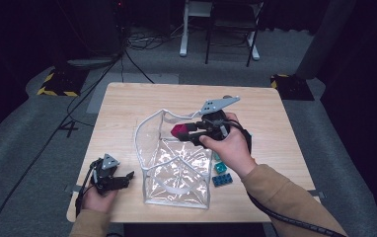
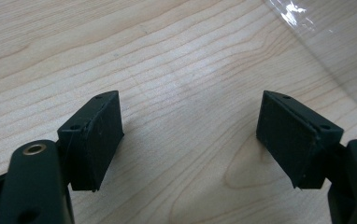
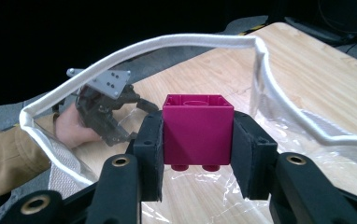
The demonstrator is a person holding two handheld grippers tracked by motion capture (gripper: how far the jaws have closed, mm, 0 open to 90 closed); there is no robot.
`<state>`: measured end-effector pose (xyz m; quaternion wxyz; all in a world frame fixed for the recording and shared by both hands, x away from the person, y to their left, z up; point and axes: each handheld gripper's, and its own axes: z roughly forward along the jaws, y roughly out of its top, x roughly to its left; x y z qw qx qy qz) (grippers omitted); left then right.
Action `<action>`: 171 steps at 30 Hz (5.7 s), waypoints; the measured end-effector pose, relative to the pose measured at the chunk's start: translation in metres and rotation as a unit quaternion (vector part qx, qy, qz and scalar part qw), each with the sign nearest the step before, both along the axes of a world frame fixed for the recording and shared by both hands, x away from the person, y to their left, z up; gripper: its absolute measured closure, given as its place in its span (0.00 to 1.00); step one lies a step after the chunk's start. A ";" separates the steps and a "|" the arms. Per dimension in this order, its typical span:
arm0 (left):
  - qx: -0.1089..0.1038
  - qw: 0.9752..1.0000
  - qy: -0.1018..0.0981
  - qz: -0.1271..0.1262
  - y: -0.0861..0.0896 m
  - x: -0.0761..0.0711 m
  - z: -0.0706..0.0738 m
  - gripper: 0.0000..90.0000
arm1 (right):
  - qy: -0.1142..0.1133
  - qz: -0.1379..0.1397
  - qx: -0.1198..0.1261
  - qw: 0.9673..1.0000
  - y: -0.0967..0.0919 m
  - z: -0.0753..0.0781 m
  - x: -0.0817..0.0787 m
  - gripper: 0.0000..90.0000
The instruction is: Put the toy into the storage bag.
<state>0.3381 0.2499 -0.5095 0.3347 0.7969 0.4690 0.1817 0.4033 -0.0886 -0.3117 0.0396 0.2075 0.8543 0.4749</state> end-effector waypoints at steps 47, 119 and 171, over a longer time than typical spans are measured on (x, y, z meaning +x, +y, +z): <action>-0.002 1.000 0.003 0.000 0.000 -0.001 0.000 0.25 | -0.043 -0.094 0.037 0.994 -0.097 0.028 0.011 0.46; 0.002 1.000 0.002 0.005 0.000 0.001 0.000 0.24 | 0.046 -0.318 -0.086 0.943 -0.190 -0.164 0.098 0.39; 0.002 1.000 0.002 0.005 0.000 0.001 0.000 0.24 | -0.016 -0.232 -0.059 0.971 -0.173 -0.068 0.065 0.64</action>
